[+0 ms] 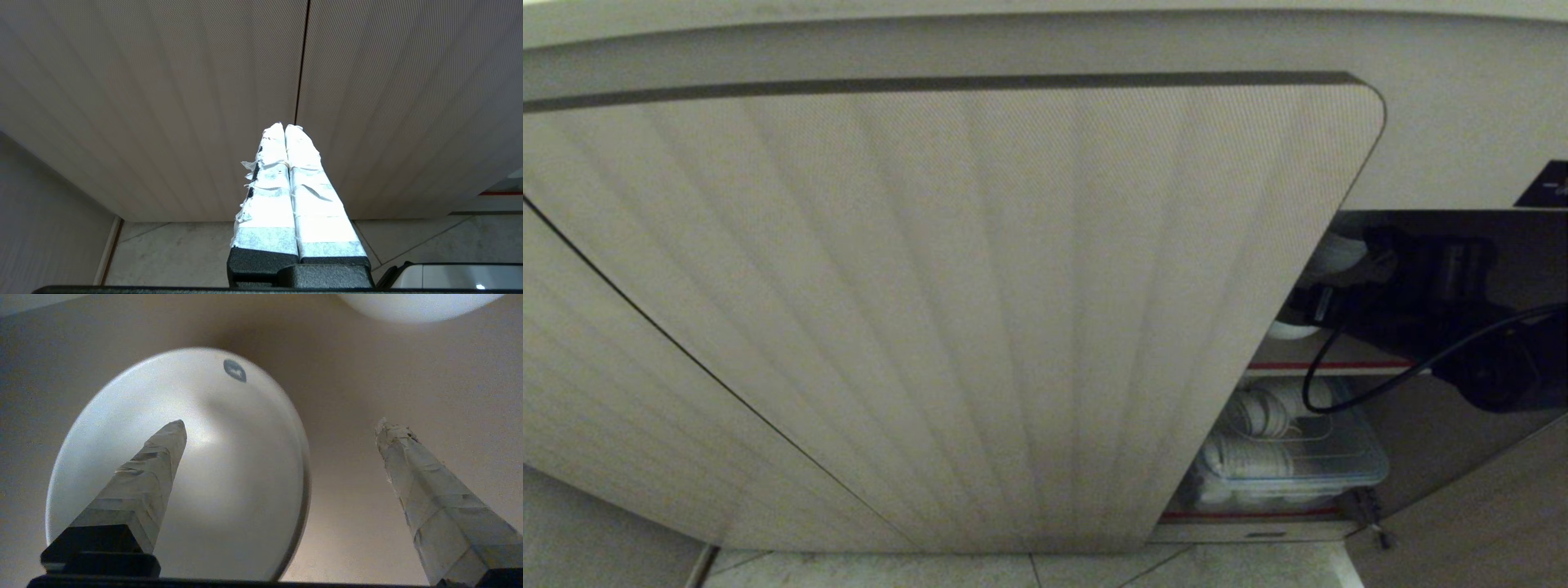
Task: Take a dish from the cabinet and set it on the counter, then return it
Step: Take the bowl from the cabinet
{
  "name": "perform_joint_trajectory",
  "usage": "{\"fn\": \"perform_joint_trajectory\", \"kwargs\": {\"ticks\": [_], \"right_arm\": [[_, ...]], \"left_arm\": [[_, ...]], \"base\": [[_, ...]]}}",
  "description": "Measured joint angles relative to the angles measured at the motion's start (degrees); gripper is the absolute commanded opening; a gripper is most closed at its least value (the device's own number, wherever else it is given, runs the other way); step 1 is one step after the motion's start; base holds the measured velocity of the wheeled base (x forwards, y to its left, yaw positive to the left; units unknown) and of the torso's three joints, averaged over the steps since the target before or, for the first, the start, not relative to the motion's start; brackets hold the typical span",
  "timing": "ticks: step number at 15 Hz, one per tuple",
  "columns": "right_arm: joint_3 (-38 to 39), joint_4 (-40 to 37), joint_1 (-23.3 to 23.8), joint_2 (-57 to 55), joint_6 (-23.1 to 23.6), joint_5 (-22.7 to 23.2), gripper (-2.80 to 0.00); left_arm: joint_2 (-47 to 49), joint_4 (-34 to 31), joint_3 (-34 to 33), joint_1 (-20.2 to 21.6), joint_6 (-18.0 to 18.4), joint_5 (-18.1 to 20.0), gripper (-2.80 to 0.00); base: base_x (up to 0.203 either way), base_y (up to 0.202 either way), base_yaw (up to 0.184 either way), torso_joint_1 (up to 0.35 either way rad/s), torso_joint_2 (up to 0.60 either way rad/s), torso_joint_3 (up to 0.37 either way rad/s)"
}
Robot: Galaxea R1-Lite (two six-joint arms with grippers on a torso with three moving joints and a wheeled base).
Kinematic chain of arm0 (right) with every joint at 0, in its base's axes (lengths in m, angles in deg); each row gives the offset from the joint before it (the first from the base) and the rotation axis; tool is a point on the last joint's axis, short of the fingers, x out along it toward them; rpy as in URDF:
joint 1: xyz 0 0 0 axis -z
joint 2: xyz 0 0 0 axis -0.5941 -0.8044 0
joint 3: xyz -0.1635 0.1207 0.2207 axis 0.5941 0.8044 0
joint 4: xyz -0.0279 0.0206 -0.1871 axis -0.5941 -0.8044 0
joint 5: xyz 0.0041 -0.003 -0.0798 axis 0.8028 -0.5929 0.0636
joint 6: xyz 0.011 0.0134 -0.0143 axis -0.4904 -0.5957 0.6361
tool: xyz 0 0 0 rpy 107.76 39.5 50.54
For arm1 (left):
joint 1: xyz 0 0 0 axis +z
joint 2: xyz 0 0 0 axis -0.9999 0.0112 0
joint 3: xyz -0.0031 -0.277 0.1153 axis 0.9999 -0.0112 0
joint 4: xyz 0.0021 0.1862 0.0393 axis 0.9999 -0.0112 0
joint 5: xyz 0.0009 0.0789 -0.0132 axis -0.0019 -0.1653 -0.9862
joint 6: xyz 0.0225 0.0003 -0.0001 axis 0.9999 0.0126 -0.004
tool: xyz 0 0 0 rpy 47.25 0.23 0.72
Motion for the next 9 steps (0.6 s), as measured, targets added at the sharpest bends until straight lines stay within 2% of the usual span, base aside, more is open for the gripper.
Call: {"fn": "perform_joint_trajectory", "kwargs": {"ticks": [9], "right_arm": [[-2.8, -4.5, 0.0, -0.1, 0.2, -0.2, 0.0]], "left_arm": [[0.0, 0.0, 0.0, 0.0, 0.0, 0.0, -2.8]], "base": [[0.0, 0.0, 0.0, 0.0, 0.0, 0.0]]}}
